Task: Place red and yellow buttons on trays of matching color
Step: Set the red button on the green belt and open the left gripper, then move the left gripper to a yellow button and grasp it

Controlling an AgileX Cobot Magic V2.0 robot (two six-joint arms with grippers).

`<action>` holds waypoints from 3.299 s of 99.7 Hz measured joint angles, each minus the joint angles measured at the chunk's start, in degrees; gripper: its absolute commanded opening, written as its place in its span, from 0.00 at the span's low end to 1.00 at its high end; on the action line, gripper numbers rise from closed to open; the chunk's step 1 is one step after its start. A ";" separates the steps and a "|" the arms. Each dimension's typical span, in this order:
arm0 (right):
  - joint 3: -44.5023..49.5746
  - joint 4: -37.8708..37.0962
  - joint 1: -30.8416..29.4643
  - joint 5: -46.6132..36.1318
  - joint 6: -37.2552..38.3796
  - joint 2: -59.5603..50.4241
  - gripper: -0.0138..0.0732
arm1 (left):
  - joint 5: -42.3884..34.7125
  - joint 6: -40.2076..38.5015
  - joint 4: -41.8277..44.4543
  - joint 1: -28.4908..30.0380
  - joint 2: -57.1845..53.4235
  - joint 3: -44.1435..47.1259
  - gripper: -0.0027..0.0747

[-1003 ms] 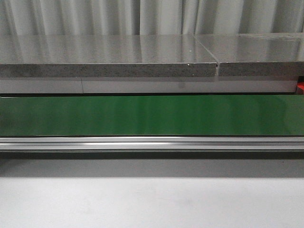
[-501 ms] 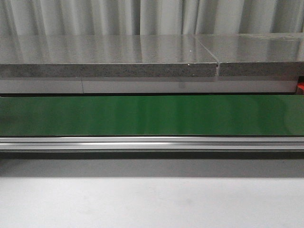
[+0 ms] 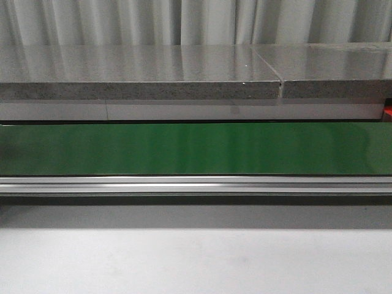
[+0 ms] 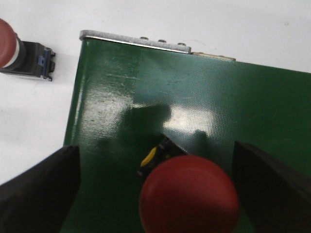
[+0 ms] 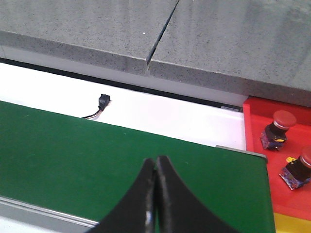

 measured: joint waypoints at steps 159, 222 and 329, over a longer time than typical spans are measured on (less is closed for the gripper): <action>0.00 0.00 0.00 0.00 0.00 0.00 0.08 | 5.67 0.55 -0.91 27.32 4.39 -10.79 0.90; 0.00 0.00 0.00 0.00 0.00 0.00 0.08 | -0.14 -0.05 -2.43 29.00 14.31 -11.02 0.90; 0.00 0.00 0.00 0.00 0.00 0.00 0.08 | -2.94 -0.05 -2.55 28.47 13.37 -11.02 0.02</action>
